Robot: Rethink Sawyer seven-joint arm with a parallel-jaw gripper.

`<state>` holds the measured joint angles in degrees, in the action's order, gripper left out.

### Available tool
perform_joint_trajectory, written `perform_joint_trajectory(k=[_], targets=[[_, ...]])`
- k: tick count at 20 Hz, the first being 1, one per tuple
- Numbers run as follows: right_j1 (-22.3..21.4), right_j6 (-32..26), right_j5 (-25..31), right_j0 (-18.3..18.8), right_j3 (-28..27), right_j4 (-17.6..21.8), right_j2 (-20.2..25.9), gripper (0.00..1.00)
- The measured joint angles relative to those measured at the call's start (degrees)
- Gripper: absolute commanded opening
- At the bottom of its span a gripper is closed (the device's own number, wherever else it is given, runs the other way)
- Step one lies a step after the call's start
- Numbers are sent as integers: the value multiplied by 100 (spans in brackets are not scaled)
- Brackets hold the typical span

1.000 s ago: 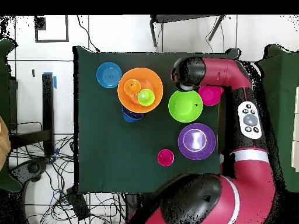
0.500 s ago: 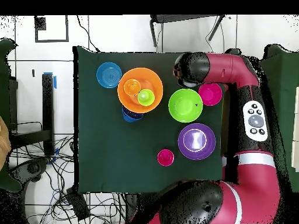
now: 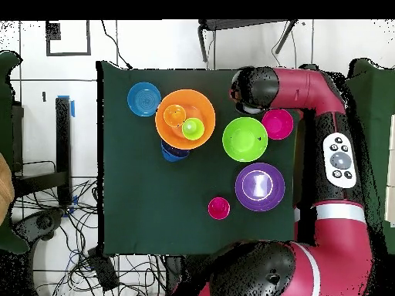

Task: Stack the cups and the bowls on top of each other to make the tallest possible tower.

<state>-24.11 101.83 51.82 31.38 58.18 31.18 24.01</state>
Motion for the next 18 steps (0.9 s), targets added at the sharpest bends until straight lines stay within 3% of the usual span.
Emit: perform_joint_trajectory(k=[18], targets=[[71,0,-180,1,95,18,0,100]])
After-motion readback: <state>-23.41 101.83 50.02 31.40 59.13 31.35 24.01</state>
